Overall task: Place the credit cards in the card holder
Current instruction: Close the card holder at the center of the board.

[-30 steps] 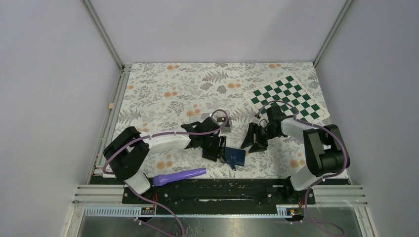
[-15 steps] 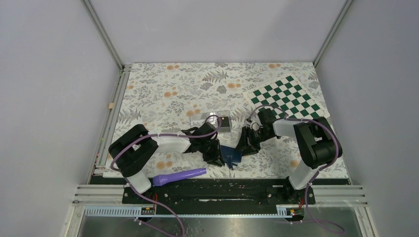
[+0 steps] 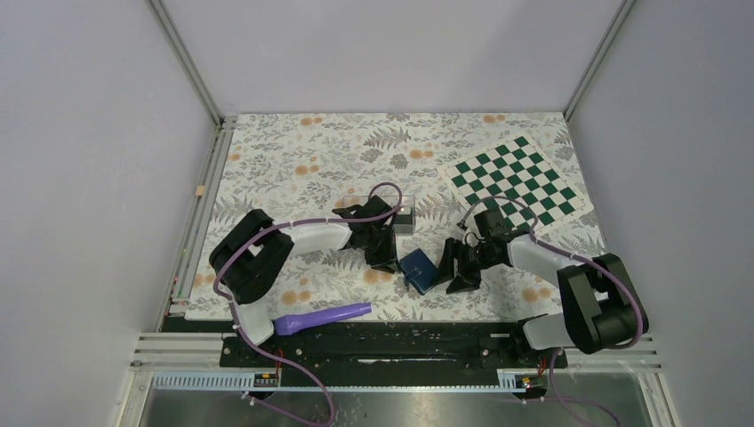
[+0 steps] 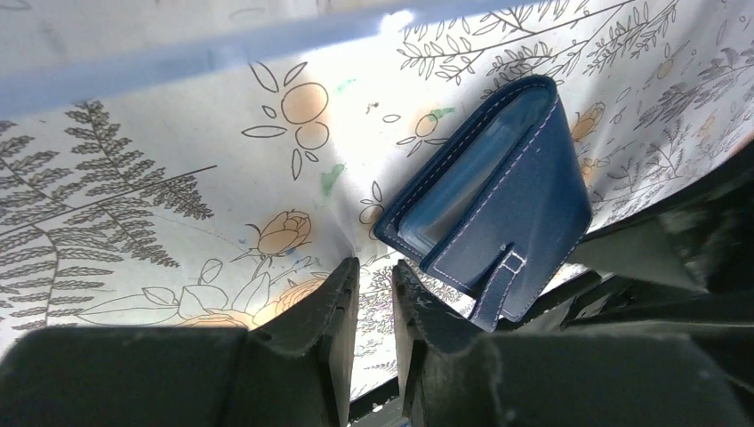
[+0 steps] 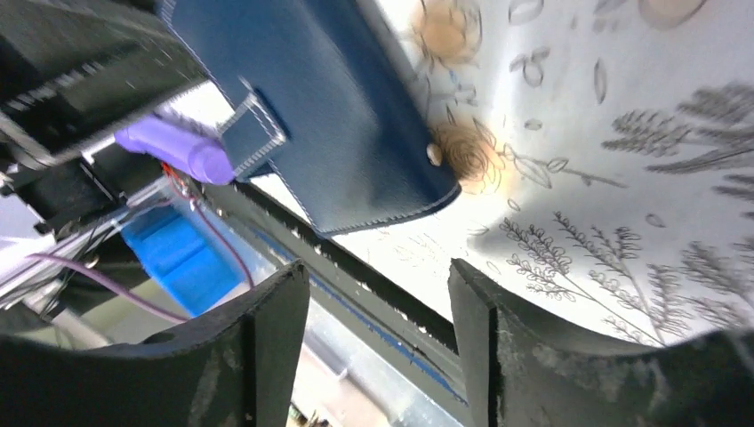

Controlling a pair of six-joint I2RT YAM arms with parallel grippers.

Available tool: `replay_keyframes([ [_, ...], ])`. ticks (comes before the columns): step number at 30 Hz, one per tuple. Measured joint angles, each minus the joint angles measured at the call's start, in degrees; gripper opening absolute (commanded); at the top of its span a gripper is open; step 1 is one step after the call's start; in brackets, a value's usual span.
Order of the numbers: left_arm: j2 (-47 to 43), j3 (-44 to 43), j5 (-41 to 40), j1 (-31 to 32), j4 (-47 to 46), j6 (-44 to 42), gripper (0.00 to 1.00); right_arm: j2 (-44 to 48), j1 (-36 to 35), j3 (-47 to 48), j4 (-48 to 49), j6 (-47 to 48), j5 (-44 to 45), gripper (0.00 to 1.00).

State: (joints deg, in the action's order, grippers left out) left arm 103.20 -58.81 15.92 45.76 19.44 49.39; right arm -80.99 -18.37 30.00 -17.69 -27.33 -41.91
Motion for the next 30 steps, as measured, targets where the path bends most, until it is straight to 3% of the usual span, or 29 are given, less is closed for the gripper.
replay_keyframes([
  [4, -0.11, 0.0, 0.11, -0.13, 0.09, -0.92, 0.22, 1.05, 0.52, 5.44, -2.64, 0.52, 5.49, 0.66],
  [8, -0.17, 0.44, 0.76, -0.2, -0.63, -0.98, 0.15, -6.23, 1.22, 11.91, -2.69, 2.23, 5.57, 0.6],
  [12, -0.17, 1.09, 1.31, -0.2, -1.62, -0.59, 0.1, -14.93, 1.31, 14.78, -1.25, 3.1, 2.82, 0.56],
  [18, 0.42, 1.31, 2.08, 0.02, -2.97, 0.61, 0.05, -18.71, 1.55, 14.03, 0.96, 2.75, -4.57, 0.54],
  [26, 1.68, 1.29, 3.8, 1.09, -6.16, 2.32, 0.01, -18.56, 1.68, 4.24, 16.98, -5.38, -14.62, 0.51],
  [30, 1.95, 1.64, 4.35, 1.66, -7.87, 3.19, 0.01, -17.84, 1.66, -1.2, 31.36, -13.42, -15.43, 0.38],
])
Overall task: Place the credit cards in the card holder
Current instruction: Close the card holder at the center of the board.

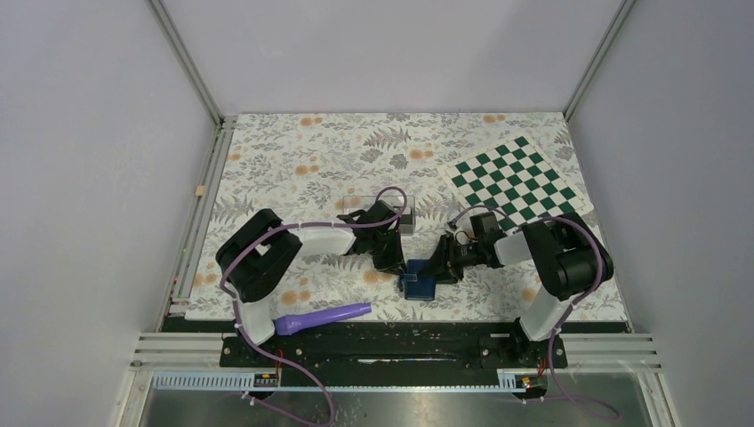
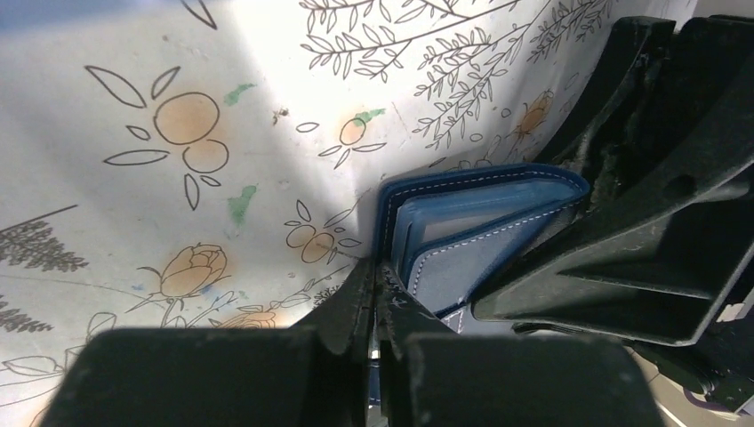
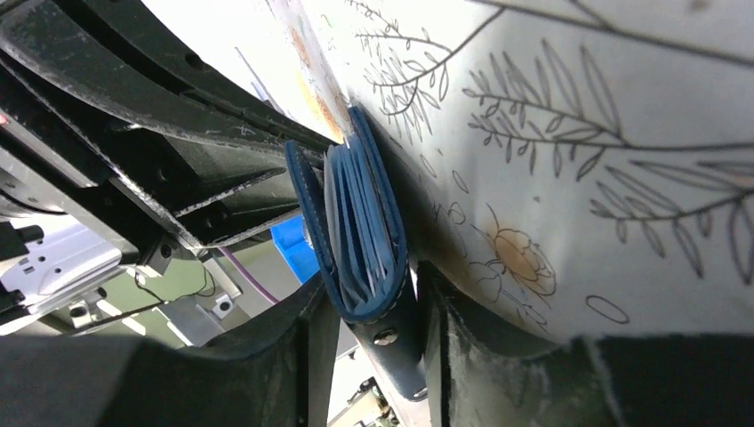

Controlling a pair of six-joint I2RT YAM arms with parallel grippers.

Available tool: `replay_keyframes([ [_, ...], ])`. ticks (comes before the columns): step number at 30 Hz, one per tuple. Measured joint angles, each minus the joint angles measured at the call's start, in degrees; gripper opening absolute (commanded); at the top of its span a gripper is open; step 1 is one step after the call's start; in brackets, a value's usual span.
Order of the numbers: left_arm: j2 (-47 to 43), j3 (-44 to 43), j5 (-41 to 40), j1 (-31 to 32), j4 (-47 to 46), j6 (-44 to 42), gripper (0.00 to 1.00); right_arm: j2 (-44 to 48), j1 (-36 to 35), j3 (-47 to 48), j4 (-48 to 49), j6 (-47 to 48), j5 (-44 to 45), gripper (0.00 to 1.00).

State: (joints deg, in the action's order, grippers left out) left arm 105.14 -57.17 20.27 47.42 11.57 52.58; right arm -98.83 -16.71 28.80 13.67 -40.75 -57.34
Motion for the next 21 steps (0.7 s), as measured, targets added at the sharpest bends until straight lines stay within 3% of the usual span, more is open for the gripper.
replay_keyframes([
  [4, -0.02, 0.66, 0.55, -0.02, -1.36, 0.5, 0.03, 0.22, 0.0, -2.84, 7.52, -5.14, -0.39, 0.17],
  [8, -0.33, 0.76, 0.37, 0.02, -1.33, 0.52, 0.15, 2.73, 0.0, -2.4, 4.57, -4.26, 0.52, 0.13],
  [13, -3.28, 0.76, -2.75, 0.35, 3.23, -0.83, 0.3, 13.75, -0.04, 2.8, -16.06, 4.87, 8.66, 0.12],
  [21, -13.07, 0.28, -11.19, 0.48, 13.94, -4.13, 0.37, 24.9, -0.22, 16.63, -44.89, 15.89, 27.71, 0.11],
])
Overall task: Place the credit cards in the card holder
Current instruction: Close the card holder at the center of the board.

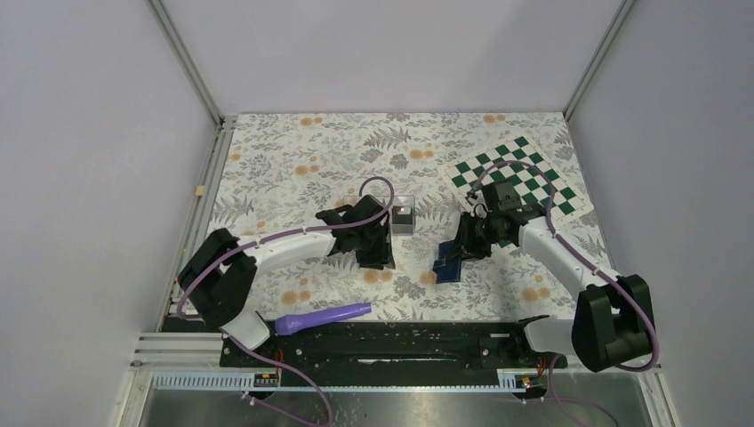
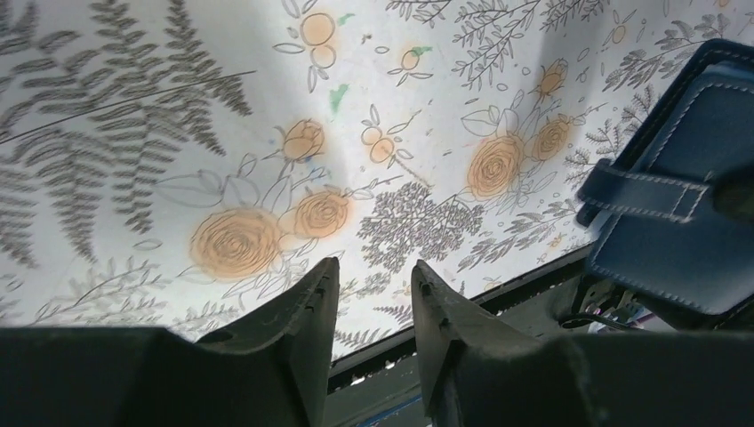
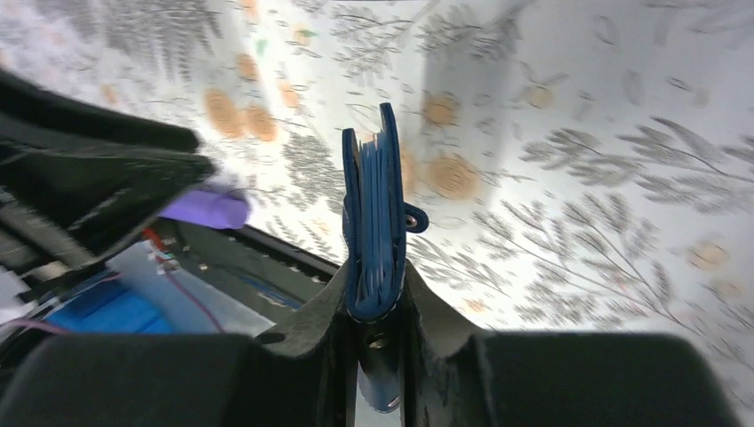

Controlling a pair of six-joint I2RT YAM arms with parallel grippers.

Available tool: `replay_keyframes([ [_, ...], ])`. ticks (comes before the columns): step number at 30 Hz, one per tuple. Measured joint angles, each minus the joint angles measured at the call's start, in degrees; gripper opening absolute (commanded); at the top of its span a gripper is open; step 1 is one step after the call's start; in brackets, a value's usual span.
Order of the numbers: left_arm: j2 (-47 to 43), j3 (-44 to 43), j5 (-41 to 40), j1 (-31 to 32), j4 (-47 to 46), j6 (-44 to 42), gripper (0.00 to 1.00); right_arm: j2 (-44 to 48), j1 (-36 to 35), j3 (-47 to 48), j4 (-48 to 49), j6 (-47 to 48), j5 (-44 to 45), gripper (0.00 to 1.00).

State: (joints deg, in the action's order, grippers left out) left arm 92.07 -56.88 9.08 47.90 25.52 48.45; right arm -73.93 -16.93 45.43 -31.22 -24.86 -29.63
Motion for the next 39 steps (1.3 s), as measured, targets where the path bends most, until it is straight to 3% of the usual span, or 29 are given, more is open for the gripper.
replay_keyframes([
  [5, -3.58, -0.02, -2.38, 0.0, 3.39, -0.79, 0.38, -0.57, -3.02, 6.01, -11.8, 2.97, 12.31, 0.11],
  [10, -4.87, 0.74, -3.13, 0.0, 4.42, -0.85, 0.39, -4.02, -11.82, 11.76, -20.68, 3.65, 26.62, 0.14],
  [15, -5.03, 2.75, -3.28, 0.0, 4.9, -0.81, 0.39, -10.16, -19.23, 15.32, -25.53, 3.58, 40.92, 0.18],
  [19, -6.27, 4.79, -3.32, 0.0, 4.79, -0.39, 0.39, -14.6, -23.06, 14.99, -26.69, 2.8, 47.52, 0.25],
  [27, -9.35, 7.39, -3.34, 0.0, 4.63, 0.48, 0.4, -21.35, -29.42, 14.6, -25.0, -0.31, 50.99, 0.64],
  [33, -10.29, 8.2, -3.39, 0.0, 4.39, 1.09, 0.4, -22.58, -32.17, 14.73, -23.67, -1.16, 48.26, 0.7],
  [39, -10.78, 9.05, -3.1, 0.0, 3.67, 1.36, 0.41, -20.37, -33.0, 14.27, -19.32, -2.25, 38.88, 0.8],
])
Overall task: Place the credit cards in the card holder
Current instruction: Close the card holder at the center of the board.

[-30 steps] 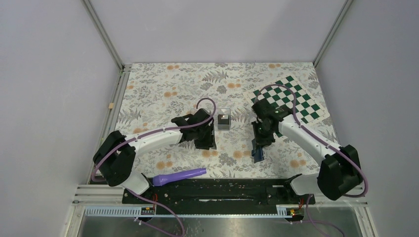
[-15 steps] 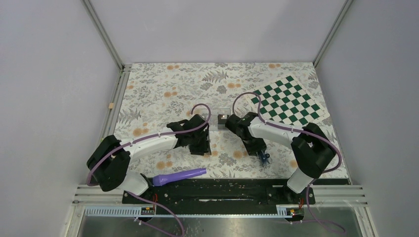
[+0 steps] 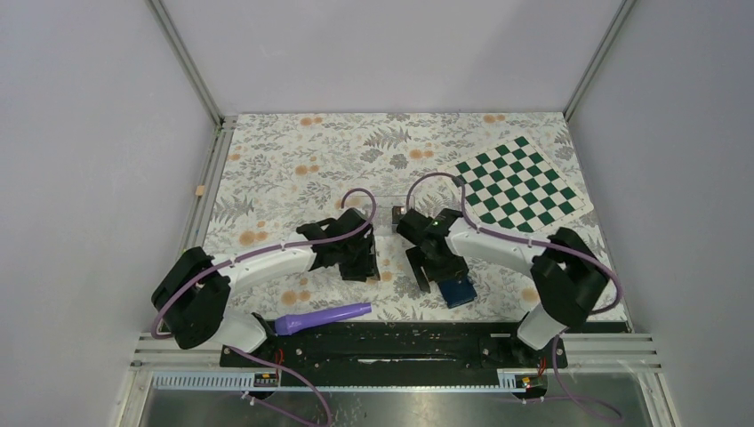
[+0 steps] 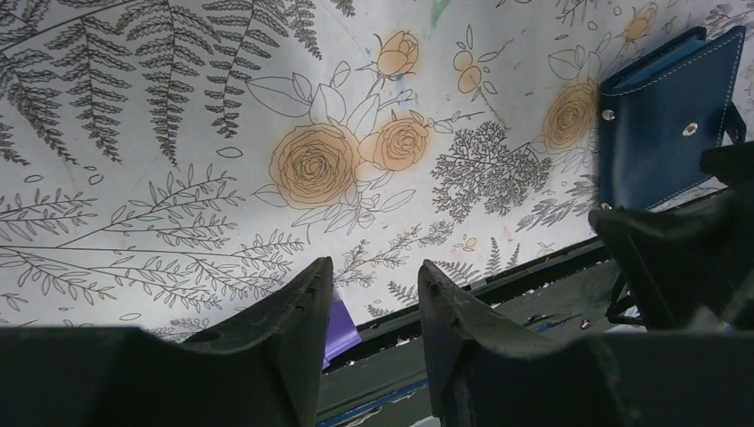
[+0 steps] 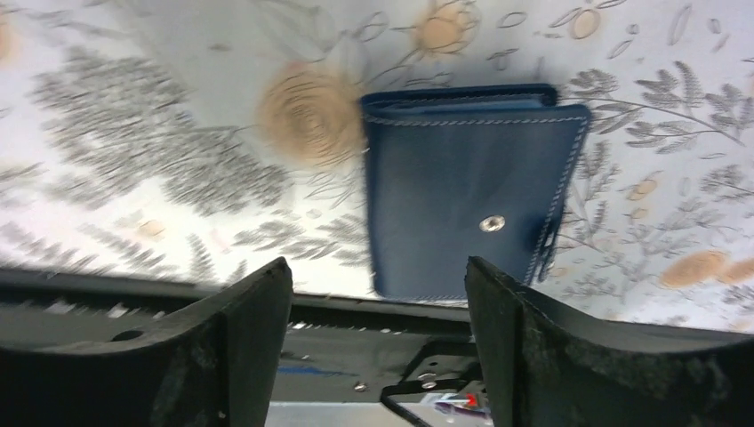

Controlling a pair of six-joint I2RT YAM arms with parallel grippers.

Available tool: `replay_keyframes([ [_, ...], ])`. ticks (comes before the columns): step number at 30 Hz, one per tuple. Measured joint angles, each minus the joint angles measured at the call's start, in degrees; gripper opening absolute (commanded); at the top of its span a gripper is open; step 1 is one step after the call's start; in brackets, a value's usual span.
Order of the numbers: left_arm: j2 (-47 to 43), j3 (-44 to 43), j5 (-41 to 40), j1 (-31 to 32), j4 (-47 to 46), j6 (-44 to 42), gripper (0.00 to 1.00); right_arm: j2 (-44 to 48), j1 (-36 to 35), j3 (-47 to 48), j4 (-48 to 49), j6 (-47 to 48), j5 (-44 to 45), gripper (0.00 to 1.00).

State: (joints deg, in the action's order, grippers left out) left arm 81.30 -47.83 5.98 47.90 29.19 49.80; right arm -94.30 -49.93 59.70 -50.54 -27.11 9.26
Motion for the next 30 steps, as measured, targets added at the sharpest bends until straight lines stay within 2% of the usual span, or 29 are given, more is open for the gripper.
replay_keyframes([
  [2, -0.13, 0.52, 0.61, 0.0, -1.09, 0.2, 0.42, 2.91, 0.0, -0.33, 1.11, -0.28, -2.58, 0.84],
  [5, -0.13, 1.25, 2.4, 0.0, -3.63, 0.85, 0.43, 7.87, 0.55, -0.74, 2.47, -0.52, -5.42, 0.84],
  [8, 0.55, 1.51, 4.98, 0.13, -6.93, 1.75, 0.43, 14.23, 4.55, -3.02, 4.63, -0.61, -9.7, 0.84],
  [13, 4.28, 1.27, 9.2, 1.62, -13.51, 3.78, 0.43, 20.65, 18.93, -8.5, 6.54, 0.42, -14.62, 0.84],
  [16, 7.56, -0.11, 11.8, 2.82, -17.31, 5.4, 0.43, 20.35, 28.59, -12.52, 8.28, 1.64, -18.45, 0.83],
  [18, 9.35, -1.62, 12.7, 3.61, -19.02, 6.16, 0.43, 18.64, 32.41, -14.69, 9.38, 2.16, -20.81, 0.79],
  [22, 10.43, -2.73, 14.03, 4.46, -22.14, 7.28, 0.43, 12.33, 33.97, -16.79, 12.46, 2.84, -27.21, 0.71],
  [25, 10.43, -2.73, 14.43, 4.57, -22.97, 7.65, 0.43, 9.03, 33.83, -18.05, 15.5, 2.78, -31.67, 0.7],
  [30, 10.43, -2.64, 14.4, 4.55, -23.26, 7.69, 0.43, 8.59, 31.01, -19.43, 18.32, 1.38, -36.39, 0.7],
])
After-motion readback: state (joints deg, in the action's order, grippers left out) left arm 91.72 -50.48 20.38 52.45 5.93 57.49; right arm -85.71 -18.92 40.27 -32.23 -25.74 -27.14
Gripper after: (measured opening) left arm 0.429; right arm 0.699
